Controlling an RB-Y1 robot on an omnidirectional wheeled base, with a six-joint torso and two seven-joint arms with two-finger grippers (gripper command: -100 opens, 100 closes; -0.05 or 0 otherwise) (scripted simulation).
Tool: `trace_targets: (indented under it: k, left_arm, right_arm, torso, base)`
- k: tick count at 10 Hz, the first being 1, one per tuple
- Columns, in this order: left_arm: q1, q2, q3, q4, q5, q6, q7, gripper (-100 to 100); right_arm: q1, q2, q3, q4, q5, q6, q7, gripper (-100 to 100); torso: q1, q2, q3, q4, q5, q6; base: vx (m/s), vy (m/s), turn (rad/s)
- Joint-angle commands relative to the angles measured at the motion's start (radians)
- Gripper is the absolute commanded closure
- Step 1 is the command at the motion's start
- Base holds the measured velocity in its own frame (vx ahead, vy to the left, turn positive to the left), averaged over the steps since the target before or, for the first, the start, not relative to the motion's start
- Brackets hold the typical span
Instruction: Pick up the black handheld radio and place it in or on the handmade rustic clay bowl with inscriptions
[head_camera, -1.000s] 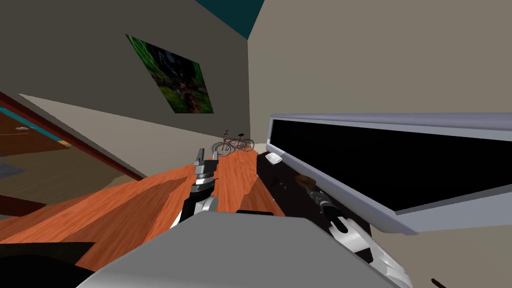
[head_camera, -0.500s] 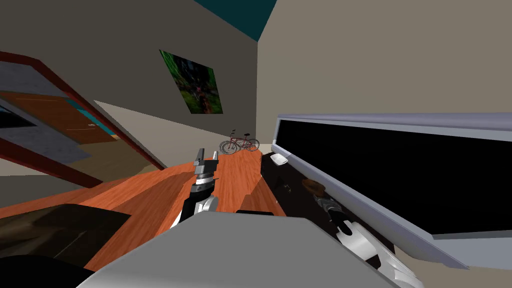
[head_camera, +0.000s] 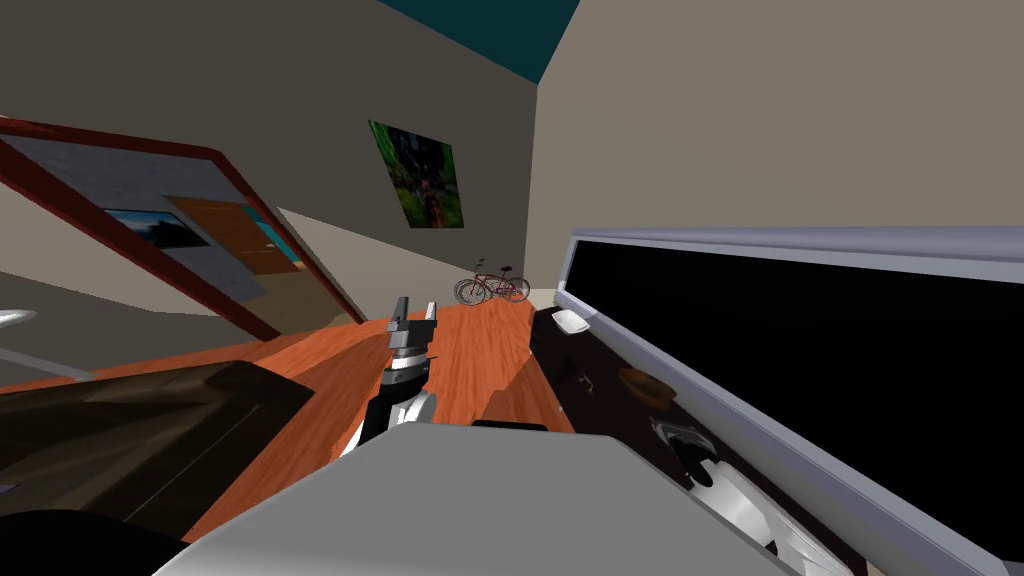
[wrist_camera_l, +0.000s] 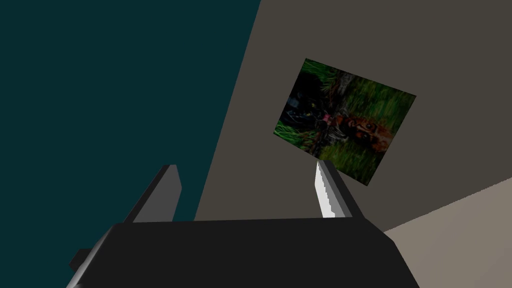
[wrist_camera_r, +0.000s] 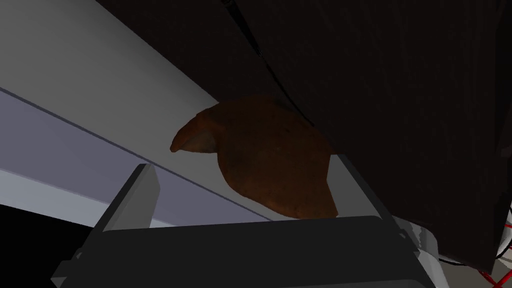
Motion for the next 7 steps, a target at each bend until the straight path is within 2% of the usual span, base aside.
trace_targets:
  k: [1,7]
  left_arm:
    - [0.000,0.000,0.000,0.000,0.000,0.000,0.000,0]
    - [0.000,0.000,0.000,0.000,0.000,0.000,0.000,0]
  right_arm:
    - [0.015,0.006,-0.001,0.033,0.021,0.044,0.024,-100]
    - [0.026,0.028,0.018,0.117,0.052,0.148,0.071,-100]
  torso:
    - [0.000,0.000,0.000,0.000,0.000,0.000]
    - [-0.001,0.000,0.000,0.000,0.000,0.001]
  base:
    - [-0.033,0.000,0.199]
    - [-0.021,-0.005,0.135]
